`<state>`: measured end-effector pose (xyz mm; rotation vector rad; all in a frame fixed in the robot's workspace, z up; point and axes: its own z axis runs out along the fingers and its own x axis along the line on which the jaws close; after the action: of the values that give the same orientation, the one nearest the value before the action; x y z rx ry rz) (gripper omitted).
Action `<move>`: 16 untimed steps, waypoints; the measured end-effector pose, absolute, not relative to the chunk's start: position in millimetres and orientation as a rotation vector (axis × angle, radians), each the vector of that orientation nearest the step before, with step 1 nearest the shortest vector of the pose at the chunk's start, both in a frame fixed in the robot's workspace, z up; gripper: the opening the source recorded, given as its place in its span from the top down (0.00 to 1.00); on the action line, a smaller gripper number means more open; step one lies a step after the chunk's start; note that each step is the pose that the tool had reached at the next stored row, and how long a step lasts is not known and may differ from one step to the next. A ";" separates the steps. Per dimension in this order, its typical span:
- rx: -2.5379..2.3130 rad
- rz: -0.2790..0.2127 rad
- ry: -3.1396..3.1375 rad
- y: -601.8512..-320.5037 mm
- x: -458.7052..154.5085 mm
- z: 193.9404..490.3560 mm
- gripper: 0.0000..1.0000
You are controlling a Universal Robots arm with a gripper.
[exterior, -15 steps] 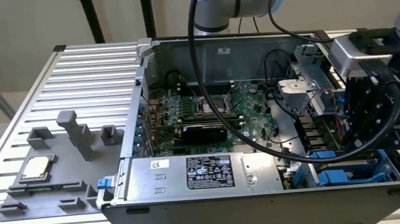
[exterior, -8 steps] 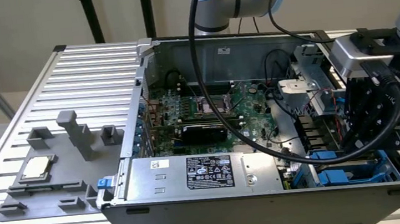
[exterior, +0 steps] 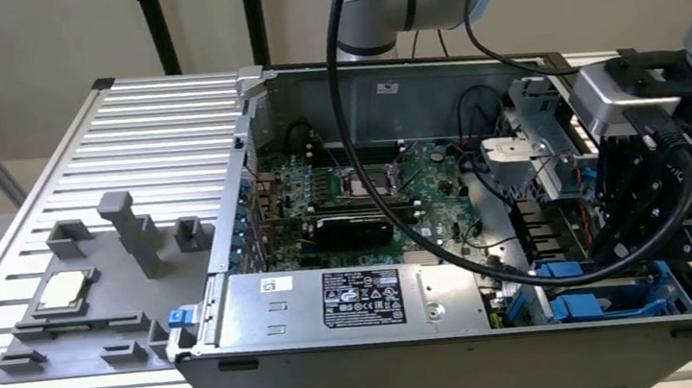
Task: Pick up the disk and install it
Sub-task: 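Insert the second disk wire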
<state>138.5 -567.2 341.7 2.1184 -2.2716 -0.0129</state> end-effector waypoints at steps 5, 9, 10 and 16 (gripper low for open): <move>2.118 -0.013 -2.271 -567.2 138.5 339.3 0.84; 2.118 -0.012 -2.271 -567.2 138.5 336.7 0.84; 2.118 -0.012 -2.271 -567.2 138.5 336.6 0.84; 2.119 -0.013 -2.271 -567.2 137.4 340.6 0.76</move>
<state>137.4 -567.2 340.6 2.1186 -2.2715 -0.0130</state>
